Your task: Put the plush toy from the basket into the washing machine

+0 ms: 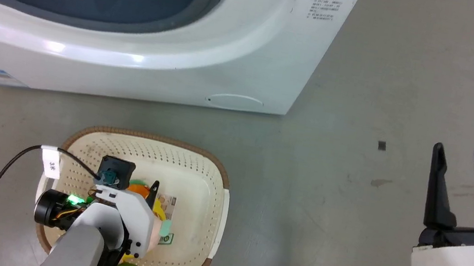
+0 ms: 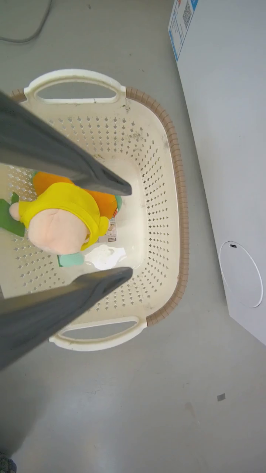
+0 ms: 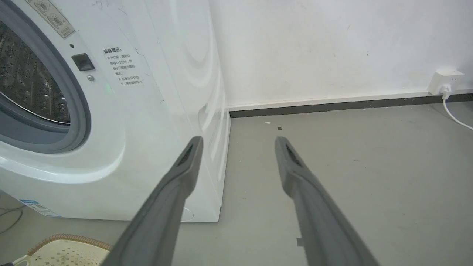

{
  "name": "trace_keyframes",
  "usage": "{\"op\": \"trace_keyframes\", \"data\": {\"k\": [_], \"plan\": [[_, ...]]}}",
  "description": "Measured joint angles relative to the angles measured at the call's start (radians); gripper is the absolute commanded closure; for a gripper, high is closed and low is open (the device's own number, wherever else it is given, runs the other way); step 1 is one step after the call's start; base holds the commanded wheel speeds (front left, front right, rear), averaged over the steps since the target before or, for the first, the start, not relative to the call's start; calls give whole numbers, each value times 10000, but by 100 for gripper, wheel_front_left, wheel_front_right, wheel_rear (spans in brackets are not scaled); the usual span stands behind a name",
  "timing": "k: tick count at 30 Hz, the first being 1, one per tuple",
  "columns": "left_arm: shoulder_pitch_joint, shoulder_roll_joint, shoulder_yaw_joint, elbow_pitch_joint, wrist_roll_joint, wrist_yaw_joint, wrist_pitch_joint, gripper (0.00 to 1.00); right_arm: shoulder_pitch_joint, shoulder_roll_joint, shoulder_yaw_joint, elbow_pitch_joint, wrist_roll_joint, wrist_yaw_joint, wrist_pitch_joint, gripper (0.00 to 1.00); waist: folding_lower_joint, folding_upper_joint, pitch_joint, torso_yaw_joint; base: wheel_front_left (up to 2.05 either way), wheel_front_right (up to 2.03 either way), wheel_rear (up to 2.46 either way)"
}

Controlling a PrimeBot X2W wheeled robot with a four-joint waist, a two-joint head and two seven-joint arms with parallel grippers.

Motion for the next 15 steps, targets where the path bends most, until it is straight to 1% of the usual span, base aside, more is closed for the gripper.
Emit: {"op": "trace_keyframes", "data": {"k": [15], "plan": [[-1001,138,-560,1524,-364,-58,322,0,-576,0,-222,-353,351,-2,-318,0,0,0,1347,-49,0,0,0]]}}
